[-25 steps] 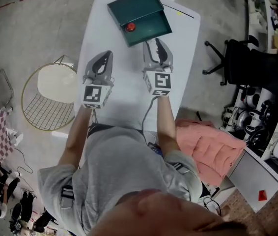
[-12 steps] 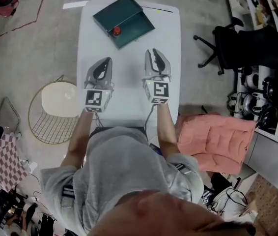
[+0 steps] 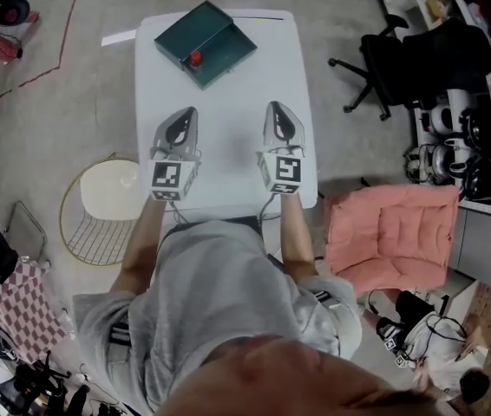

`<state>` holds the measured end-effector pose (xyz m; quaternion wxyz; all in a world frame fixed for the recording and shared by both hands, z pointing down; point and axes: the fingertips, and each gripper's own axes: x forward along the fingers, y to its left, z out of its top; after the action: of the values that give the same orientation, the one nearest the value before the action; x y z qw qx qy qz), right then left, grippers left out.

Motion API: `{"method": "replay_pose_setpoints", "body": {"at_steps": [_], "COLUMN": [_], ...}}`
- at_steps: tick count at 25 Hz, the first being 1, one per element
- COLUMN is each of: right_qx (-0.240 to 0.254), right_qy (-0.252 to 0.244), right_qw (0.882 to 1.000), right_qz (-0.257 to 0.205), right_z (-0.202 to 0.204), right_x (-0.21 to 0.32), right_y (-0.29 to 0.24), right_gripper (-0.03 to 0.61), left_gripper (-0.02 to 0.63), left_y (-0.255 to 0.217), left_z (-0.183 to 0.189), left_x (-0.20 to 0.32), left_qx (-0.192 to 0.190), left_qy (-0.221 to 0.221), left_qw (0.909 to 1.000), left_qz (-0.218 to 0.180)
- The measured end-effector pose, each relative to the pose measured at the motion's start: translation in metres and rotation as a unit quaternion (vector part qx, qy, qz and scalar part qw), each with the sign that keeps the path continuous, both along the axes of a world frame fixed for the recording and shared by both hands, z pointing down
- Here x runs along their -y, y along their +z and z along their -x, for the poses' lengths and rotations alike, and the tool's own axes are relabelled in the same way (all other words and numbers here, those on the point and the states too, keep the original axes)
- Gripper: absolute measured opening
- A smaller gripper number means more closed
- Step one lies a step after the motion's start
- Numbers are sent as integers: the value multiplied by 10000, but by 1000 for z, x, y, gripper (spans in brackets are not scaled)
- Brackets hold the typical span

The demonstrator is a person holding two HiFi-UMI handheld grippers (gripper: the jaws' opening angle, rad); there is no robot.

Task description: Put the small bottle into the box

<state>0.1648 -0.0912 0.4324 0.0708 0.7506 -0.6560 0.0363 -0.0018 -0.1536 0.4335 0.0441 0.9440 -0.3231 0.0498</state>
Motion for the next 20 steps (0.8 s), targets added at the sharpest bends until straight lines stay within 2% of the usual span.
{"method": "replay_pose_setpoints", "body": {"at_steps": [14, 20], "right_qx": [202, 189], "right_qy": [302, 349], "right_qw": [9992, 9990], "right_qz": [134, 222], "right_z": [27, 40], "right_x": [-63, -79], "right_y": [18, 23], "right_gripper": [4, 3], "left_gripper": [11, 11], "left_y": [3, 12], "left_z": [7, 15], "left_x": [-35, -50], "left_qx": [113, 219], "left_qy": [434, 527], "left_qw": [9990, 9984], "left_qz": [80, -23]}}
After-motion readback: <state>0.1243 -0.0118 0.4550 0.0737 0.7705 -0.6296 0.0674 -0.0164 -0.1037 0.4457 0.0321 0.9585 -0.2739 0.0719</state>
